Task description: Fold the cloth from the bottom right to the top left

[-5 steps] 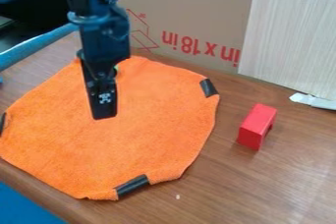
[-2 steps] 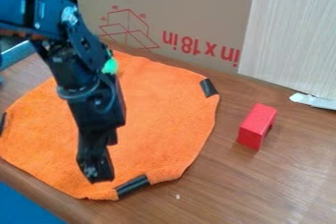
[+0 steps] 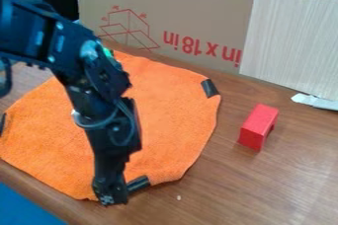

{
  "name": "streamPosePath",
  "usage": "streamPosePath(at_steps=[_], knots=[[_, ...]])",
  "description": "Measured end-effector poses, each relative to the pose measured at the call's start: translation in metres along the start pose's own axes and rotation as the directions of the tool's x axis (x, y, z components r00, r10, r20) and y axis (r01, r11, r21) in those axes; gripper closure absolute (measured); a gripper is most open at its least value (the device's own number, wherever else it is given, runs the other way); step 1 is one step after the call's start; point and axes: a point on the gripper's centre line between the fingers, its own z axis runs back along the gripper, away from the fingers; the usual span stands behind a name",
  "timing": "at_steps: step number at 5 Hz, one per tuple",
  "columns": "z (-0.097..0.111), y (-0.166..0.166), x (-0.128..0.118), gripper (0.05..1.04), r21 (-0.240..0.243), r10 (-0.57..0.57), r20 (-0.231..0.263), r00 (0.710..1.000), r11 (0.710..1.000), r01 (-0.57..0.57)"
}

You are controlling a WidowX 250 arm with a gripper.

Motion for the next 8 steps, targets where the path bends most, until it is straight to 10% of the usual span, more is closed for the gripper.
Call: streamPosePath(at_steps=[1, 4, 6, 8], knots=[[-0.015, 0.001, 0.004, 0.127, 0.014, 0.022, -0.020, 1.000, 1.000, -0.022], [-0.022, 0.013, 0.010, 0.858, 0.032, 0.051, -0.004, 0.999, 0.998, -0.050], [-0.006, 0.010, -0.002, 1.011, -0.088, 0.061, -0.004, 0.998, 0.994, -0.062], [0.031, 0.060, -0.008, 1.014, -0.100, 0.157, -0.021, 0.987, 0.982, -0.159]])
